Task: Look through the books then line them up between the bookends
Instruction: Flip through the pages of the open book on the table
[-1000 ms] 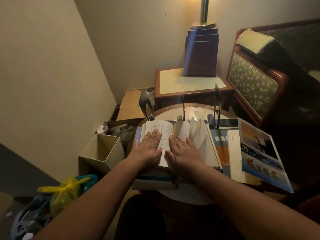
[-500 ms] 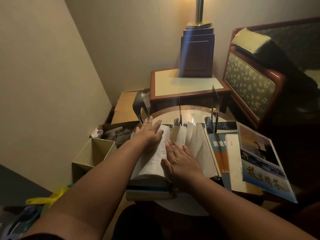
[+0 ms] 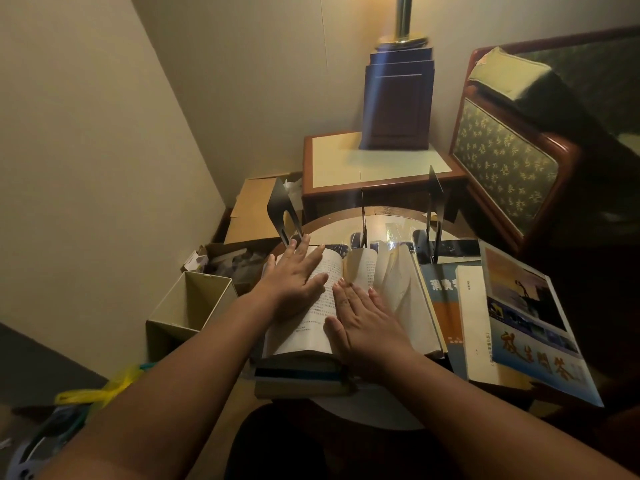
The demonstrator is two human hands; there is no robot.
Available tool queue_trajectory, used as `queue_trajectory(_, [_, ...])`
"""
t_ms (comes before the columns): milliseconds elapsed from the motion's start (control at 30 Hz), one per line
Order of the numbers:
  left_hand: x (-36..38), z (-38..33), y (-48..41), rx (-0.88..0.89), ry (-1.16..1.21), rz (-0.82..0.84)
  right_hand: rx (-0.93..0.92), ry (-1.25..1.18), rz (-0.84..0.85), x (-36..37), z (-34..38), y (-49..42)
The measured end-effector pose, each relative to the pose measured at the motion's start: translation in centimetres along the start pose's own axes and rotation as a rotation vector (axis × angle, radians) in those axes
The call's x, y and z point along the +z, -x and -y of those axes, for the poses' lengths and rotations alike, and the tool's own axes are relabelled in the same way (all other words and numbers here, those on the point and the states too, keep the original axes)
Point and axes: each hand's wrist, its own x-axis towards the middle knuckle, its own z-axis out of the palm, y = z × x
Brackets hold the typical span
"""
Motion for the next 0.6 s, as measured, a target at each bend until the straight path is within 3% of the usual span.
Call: queue_trajectory(600, [2.1,-0.5,11.3,0.047,-0.02,0.05,0.013,0.044,0.026,-0.5,0.3,0.5])
